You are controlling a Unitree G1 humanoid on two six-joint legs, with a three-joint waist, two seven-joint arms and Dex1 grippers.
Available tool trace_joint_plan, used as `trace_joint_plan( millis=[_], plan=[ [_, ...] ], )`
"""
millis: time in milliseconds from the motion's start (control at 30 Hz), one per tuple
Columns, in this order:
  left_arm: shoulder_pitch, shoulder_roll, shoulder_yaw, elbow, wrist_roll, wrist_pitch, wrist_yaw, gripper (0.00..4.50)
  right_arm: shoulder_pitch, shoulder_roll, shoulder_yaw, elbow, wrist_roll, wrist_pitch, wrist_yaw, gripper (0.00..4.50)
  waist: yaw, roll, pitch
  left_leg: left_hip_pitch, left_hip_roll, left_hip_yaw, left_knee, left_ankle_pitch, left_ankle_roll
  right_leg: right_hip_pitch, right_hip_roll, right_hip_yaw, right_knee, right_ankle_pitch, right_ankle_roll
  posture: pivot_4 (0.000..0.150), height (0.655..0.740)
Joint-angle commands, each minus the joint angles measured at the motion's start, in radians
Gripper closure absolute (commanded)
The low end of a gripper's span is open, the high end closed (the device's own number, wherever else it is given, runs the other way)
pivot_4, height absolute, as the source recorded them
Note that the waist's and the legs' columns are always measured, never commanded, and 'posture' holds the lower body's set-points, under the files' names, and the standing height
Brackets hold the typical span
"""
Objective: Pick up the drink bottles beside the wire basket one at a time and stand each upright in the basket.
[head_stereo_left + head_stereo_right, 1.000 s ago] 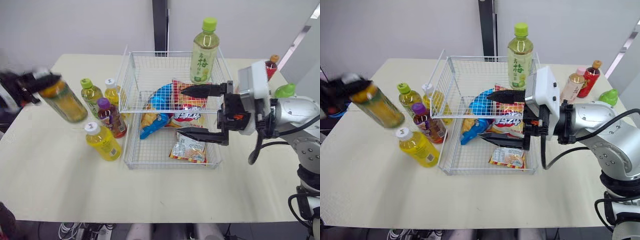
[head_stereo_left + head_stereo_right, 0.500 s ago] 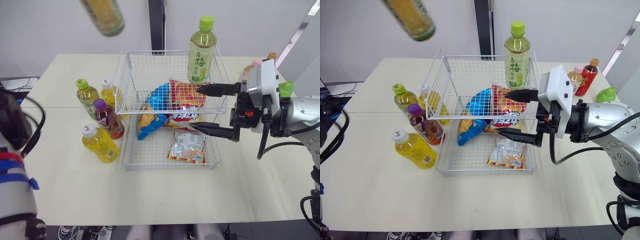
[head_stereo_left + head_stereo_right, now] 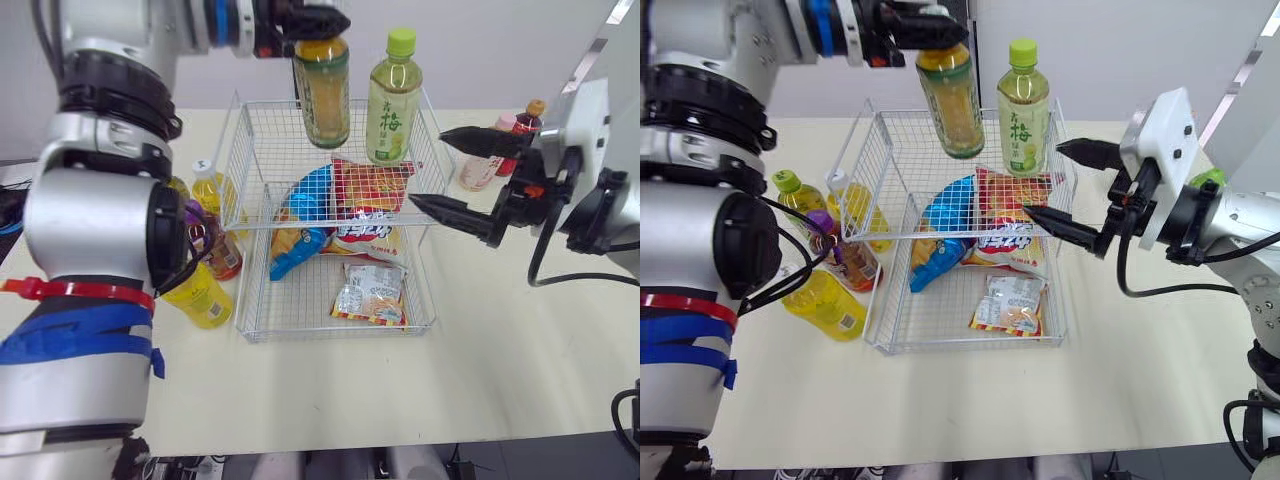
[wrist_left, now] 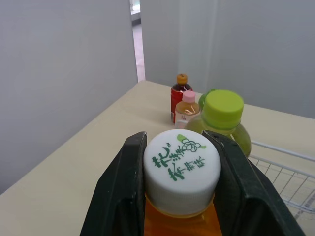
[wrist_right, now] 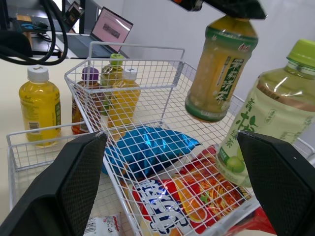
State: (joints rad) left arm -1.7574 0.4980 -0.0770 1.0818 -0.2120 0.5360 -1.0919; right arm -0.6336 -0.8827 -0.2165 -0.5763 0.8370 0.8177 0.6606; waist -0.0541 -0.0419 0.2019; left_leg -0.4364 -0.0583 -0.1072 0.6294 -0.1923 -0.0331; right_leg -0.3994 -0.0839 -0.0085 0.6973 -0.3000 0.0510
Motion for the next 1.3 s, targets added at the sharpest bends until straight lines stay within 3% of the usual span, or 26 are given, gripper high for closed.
trace_joint_plan(
  millis=[33, 300, 633, 800, 967, 1167, 1300],
  plan=[
    [-0.020, -0.036, 0.052, 0.007, -0.004, -0.042, 0.031, 3.15, 0.035, -0.024, -0.090, -0.064, 0.040, 0.000, -0.013, 0.00, 0.004, 0.000, 0.000, -0.001, 0.000, 0.000, 0.000, 0.000, 0.000, 0.000, 0.000, 0.000, 0.000, 0.000, 0.000, 0.150, 0.7378],
    [-0.020, -0.071, 0.059, 0.052, 0.035, -0.089, 0.037, 3.15, 0.069, -0.042, -0.113, -0.088, 0.075, 0.003, -0.032, 0.00, 0.002, 0.000, 0.000, 0.000, -0.001, 0.000, 0.001, 0.000, 0.000, 0.000, -0.002, 0.000, 0.001, 0.000, 0.000, 0.150, 0.7378],
    [-0.036, -0.030, 0.068, 0.002, 0.056, -0.068, -0.056, 0.02, 0.071, -0.057, -0.114, -0.086, 0.098, -0.005, -0.038, 0.00, 0.001, 0.000, 0.000, 0.000, -0.001, 0.001, 0.001, 0.001, 0.001, 0.000, -0.002, 0.000, 0.001, 0.000, 0.000, 0.150, 0.7378],
    [-0.039, 0.072, 0.082, -0.093, 0.038, 0.033, -0.109, 0.02, 0.056, -0.059, -0.099, -0.071, 0.097, -0.017, -0.019, 0.00, -0.005, 0.000, 0.000, 0.000, -0.001, 0.001, 0.000, 0.001, 0.001, 0.000, -0.001, 0.000, 0.001, 0.000, 0.000, 0.150, 0.7378],
    [0.042, 0.189, 0.158, -0.303, -0.009, 0.145, -0.058, 0.02, 0.042, -0.053, -0.074, -0.058, 0.090, -0.033, 0.000, 0.00, -0.004, 0.001, 0.000, 0.001, 0.000, 0.000, 0.000, 0.001, 0.001, 0.000, -0.001, 0.001, 0.001, 0.000, 0.000, 0.150, 0.7378],
    [0.250, 0.386, 0.281, -0.619, -0.054, 0.281, 0.057, 0.02, -0.011, -0.030, -0.008, -0.020, 0.085, -0.046, 0.040, 0.00, -0.007, 0.002, -0.001, 0.003, 0.001, -0.001, 0.001, 0.001, 0.000, 0.000, -0.001, 0.002, 0.003, 0.000, 0.000, 0.150, 0.7378],
    [0.486, 0.538, 0.381, -0.780, -0.073, 0.298, 0.078, 0.02, -0.048, -0.001, 0.045, 0.004, 0.071, -0.049, 0.050, 0.00, -0.007, 0.003, -0.001, 0.003, 0.001, -0.001, 0.001, 0.001, 0.000, 0.000, -0.001, 0.002, 0.002, 0.000, 0.000, 0.150, 0.7378]
  ],
)
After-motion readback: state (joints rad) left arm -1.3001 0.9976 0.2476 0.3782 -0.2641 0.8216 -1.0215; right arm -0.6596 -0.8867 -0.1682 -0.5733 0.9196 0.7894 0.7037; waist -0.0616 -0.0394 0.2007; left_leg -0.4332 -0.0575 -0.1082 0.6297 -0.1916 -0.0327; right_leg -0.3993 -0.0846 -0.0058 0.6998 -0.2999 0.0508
